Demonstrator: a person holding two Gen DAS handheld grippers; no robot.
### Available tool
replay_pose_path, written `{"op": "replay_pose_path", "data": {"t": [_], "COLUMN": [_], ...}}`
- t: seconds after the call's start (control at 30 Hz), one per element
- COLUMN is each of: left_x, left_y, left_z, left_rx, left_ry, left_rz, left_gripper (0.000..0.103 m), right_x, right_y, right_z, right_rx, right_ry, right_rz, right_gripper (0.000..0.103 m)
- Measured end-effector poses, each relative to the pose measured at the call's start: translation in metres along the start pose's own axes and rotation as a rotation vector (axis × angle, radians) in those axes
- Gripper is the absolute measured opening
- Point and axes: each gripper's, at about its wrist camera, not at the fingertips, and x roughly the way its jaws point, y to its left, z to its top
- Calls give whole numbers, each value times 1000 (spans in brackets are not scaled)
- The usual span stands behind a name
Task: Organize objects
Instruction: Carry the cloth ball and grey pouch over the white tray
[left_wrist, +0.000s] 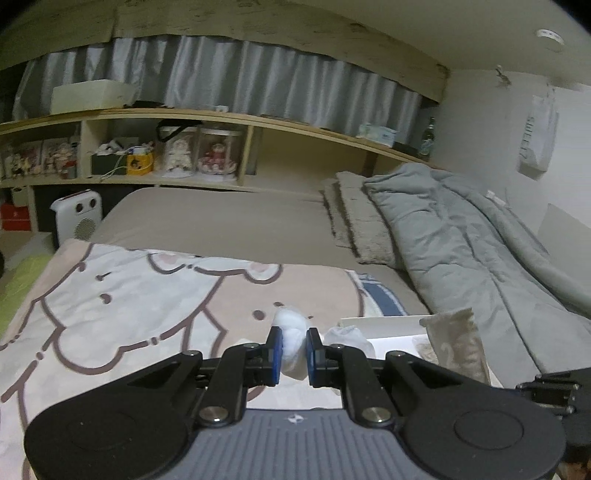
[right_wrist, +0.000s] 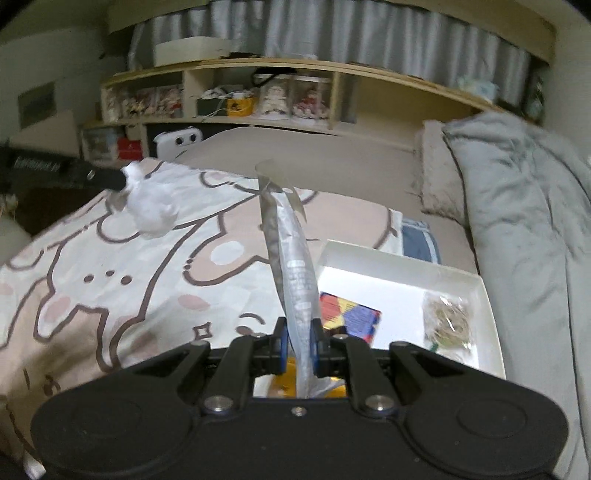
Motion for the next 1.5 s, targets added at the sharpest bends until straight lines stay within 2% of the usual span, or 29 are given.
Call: {"op": "replay_pose_path", "data": {"t": [0.33,0.57,0.87,1.2,1.3,1.37,1.43,1.47,1.5], "left_x": [44,88,165,239,252,258,263,265,265], "left_y": [-37,-64,-92,-100,-99,-99,-101,-101,-102], "left_z": [0,-3,-8,-21,-26,-30,-31,-31,-32], "left_rx": [19,31,71,-18,-46,-34,-5,10,20], "left_ry": [22,59,110,165,178,184,197,204,200], "left_rz": [-57,-98,-124,-131,-124,-106,-80,-69,-67], "left_gripper": [14,14,14,14,14,14,21,21,21], "right_x": [6,36,103,165,179,184,184,183,182], "right_y": [-68,-115,-159,-187,-196,-199,-198,-197,-195], "right_z": [3,0,-8,-15,-26,-29,-28,-26,-24], "right_rx": [165,323,535,632,732,752,718,689,659], "right_ry": [14,53,151,225,248,244,244,244,249], "right_rz": [-5,27,132,198,296,297,255,219,187], "right_gripper": [12,12,12,12,12,13,23,35,41]}}
